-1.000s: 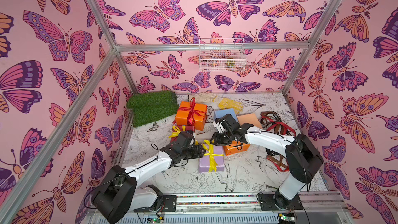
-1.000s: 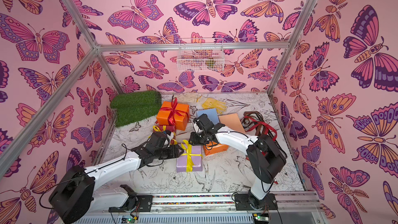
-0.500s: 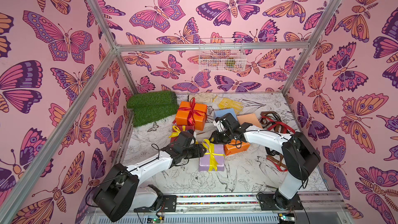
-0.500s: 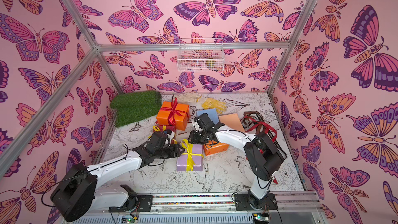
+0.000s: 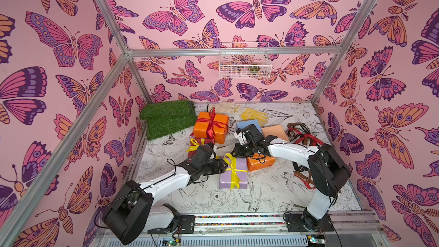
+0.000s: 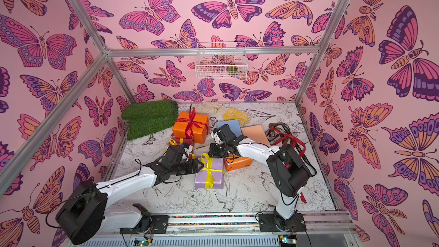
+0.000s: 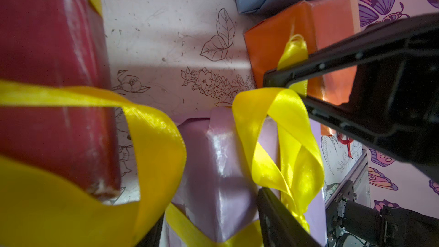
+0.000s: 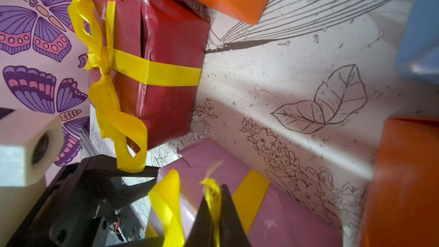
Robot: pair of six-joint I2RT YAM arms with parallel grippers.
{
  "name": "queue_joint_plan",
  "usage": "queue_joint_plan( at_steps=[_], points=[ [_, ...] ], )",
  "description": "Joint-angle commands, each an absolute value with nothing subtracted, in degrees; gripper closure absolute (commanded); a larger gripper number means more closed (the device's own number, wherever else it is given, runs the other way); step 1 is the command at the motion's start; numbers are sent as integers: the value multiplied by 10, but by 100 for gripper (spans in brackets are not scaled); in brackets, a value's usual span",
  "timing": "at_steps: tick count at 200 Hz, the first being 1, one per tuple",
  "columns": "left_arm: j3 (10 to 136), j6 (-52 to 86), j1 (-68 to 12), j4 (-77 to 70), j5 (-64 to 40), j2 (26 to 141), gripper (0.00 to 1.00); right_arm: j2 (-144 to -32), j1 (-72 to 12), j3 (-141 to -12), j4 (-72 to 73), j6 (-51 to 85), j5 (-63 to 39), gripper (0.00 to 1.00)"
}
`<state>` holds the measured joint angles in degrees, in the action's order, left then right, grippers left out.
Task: Untie the ribbon bows on the gift boxes
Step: Untie the ribbon from the gift box.
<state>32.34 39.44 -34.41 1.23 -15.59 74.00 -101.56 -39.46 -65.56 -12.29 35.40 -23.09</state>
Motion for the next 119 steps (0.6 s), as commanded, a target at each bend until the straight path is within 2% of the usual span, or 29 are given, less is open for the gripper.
queue_joint_plan(
  at_steps=[1,119],
  points=[
    [302,386,-344,45,-136,754,36,-977,-392,-682,-157,327,-208,99],
    [303,363,-350,45,-134,771,36,-892,-392,-837,-336,200,-118,100]
  ],
)
